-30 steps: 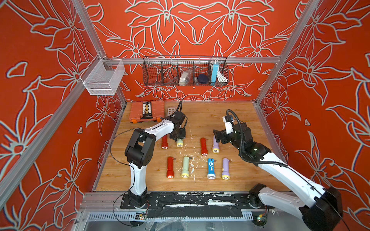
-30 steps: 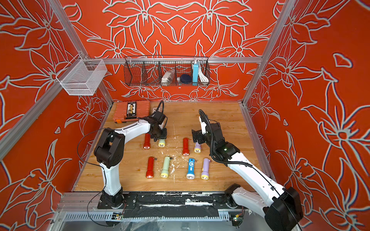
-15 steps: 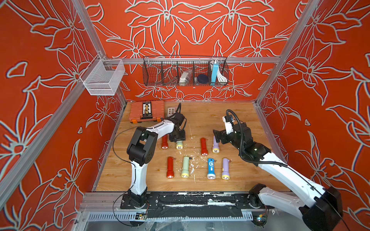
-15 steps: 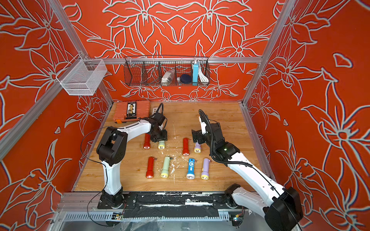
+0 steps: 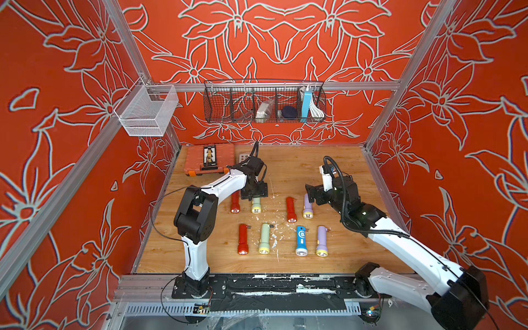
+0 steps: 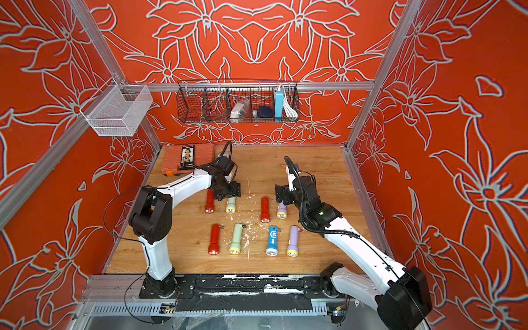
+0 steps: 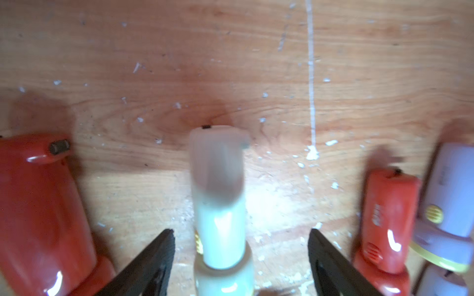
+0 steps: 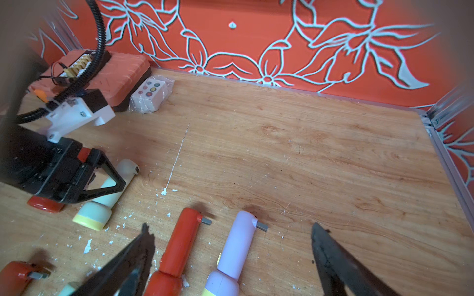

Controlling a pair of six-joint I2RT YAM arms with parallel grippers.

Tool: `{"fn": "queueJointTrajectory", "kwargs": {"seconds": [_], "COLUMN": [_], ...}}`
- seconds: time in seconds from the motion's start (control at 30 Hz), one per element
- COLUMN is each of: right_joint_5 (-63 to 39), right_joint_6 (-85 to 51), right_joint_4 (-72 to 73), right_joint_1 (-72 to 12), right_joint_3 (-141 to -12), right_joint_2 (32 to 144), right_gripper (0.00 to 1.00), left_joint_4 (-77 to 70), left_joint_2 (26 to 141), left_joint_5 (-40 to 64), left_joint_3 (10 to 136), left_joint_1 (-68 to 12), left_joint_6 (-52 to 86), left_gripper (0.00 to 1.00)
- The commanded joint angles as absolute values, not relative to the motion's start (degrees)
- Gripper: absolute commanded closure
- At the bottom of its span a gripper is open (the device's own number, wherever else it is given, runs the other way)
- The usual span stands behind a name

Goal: Close the plug at the bottom of the flashlight
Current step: Place the flashlight at the center of the board, then pick up the flashlight from the center of the board.

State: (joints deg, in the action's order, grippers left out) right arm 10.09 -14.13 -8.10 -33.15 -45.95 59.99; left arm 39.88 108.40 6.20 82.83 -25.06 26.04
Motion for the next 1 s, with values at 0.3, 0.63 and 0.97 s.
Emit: {"fn": "queueJointTrajectory", "kwargs": {"seconds": [0.3, 0.63, 0.97], "right_joint_5": [10.63, 12.14, 9.38], "right_joint_6": [-13.56, -12.47, -13.05], "right_joint_4": [-10.51, -11.44, -10.13], "right_joint_1": [-32.65, -32.27, -32.31], "right_joint_3": [-44.67, -44.33, -42.77], "right_joint_2": [55.58, 54.75, 51.86], "right_gripper": [0.05, 0.05, 0.08], "left_joint_4": [42.03, 45.33, 44.65], "left_joint_2": [110.64, 117.29, 123.97], "left_joint_5": [7.77, 7.55, 7.96], "left_joint_3": [90.35, 96.45, 100.11], "left_joint_1": [-35.16, -40.03, -43.01], "left_joint_6": [28.96, 28.21, 28.53], "left_gripper": [0.21, 0.23, 0.26]}}
